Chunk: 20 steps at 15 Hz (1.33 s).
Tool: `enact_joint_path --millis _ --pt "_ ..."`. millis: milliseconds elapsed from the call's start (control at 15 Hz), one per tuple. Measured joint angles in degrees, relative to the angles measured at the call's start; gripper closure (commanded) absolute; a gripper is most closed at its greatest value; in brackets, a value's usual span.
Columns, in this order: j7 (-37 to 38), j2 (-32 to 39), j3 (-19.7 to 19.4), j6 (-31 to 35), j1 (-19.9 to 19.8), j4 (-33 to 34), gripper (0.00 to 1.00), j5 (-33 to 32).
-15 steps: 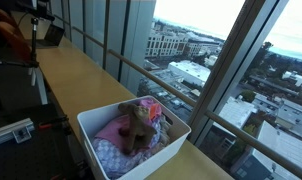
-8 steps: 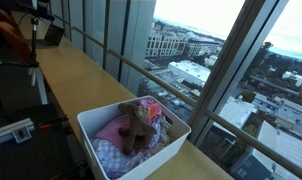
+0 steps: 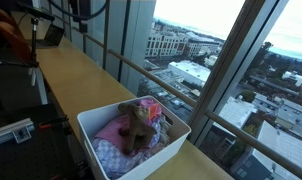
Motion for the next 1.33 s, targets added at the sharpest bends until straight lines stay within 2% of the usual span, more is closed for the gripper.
enact_joint_path --millis 267,533,1000,1333 --pt "-3.5 8.8 -1.9 10.9 -2.9 3.1 0.0 -7.1" --pt "-4.5 20.4 -4.0 17.3 -4.9 9.7 0.0 -12.7" --pt "-4.6 40.0 -6.3 20.3 -5.4 22.0 0.0 -15.6" --pt "-5.7 51.1 -7.6 21.8 -5.9 27.6 0.0 -15.6"
